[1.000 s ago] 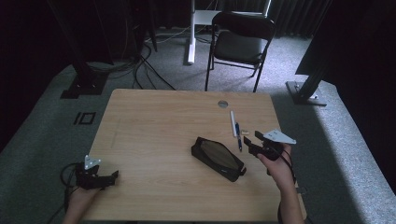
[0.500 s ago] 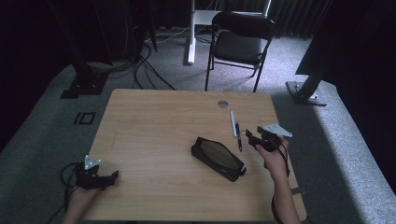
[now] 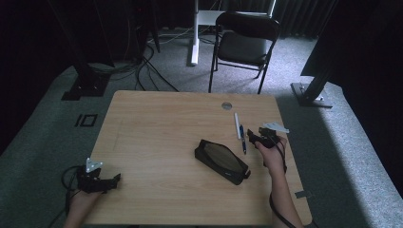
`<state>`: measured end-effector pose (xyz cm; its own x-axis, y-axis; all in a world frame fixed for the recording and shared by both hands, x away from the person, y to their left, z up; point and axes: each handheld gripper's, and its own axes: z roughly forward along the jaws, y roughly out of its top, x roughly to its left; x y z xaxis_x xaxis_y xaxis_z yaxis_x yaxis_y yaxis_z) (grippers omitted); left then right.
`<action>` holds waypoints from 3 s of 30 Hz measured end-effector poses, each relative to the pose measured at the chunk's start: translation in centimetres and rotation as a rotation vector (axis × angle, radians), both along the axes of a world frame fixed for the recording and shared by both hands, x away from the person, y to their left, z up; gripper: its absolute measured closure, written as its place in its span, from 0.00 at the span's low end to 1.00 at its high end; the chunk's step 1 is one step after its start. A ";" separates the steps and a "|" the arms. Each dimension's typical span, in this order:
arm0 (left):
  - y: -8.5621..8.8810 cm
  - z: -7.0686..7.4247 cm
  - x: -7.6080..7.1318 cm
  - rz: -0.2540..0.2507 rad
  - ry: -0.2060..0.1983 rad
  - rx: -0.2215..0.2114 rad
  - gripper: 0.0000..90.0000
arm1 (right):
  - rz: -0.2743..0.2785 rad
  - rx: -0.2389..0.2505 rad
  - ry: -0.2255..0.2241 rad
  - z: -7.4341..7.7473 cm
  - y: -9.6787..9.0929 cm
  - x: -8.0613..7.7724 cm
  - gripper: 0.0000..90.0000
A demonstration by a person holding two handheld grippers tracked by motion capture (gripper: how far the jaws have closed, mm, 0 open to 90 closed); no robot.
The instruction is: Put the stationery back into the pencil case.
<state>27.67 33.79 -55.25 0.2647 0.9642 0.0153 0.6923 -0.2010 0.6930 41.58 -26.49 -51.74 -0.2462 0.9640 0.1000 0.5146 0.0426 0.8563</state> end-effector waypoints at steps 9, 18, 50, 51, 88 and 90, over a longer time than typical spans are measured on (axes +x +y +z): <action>0.0 0.0 0.0 0.000 0.000 0.000 0.00 | -0.024 -0.018 0.036 -1.3 0.2 1.1 0.47; 0.0 0.0 0.0 0.000 0.000 0.000 0.00 | -0.040 -0.020 0.066 -2.1 0.5 1.9 0.48; 0.0 0.0 0.0 0.000 0.000 0.000 0.00 | -0.054 -0.075 0.137 -3.2 0.5 2.9 0.66; 0.0 0.0 0.0 0.000 0.000 0.000 0.00 | -0.050 -0.075 0.136 -3.0 0.4 2.8 0.66; 0.0 0.0 0.0 0.000 0.000 0.000 0.00 | 0.106 -0.049 0.018 3.7 -1.1 -1.2 0.66; 0.0 0.0 0.0 0.000 0.000 0.000 0.00 | 0.120 -0.046 0.011 4.0 -1.0 -1.4 0.66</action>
